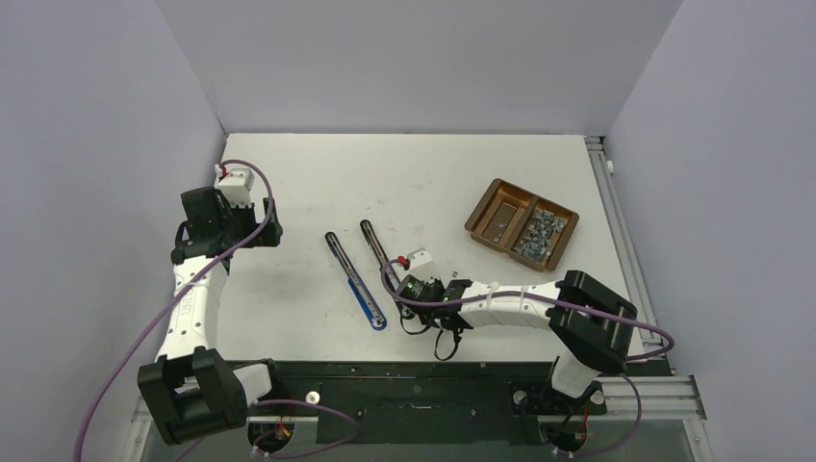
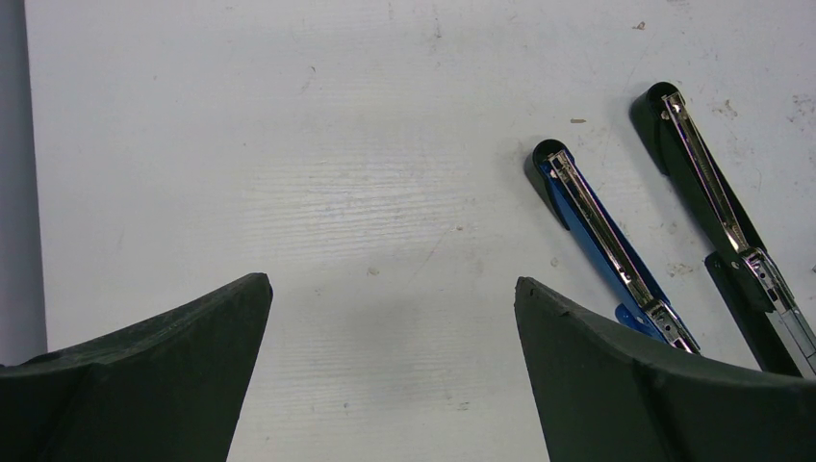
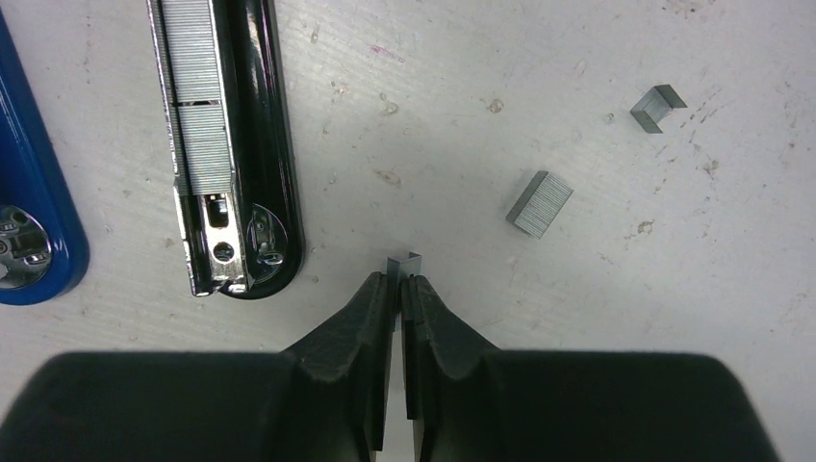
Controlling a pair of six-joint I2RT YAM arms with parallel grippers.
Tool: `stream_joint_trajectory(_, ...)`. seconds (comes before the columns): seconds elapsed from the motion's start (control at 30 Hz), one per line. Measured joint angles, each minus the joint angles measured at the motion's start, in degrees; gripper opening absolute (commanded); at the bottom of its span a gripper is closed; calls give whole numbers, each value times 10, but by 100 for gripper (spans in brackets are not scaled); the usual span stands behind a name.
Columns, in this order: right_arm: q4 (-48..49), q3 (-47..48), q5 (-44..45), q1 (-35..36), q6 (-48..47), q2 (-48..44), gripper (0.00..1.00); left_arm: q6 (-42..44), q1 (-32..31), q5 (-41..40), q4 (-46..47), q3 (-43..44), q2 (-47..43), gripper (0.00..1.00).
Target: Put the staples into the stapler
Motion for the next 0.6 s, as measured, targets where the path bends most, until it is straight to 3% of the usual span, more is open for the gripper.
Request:
stream_joint_trajectory(0.3, -19, 9, 31, 20, 10, 12, 27, 0, 0, 0, 0, 0, 0, 96)
stream_joint_trajectory(0.6, -45, 47, 33, 25, 9, 12, 37, 0, 0, 1, 0, 0, -1, 96)
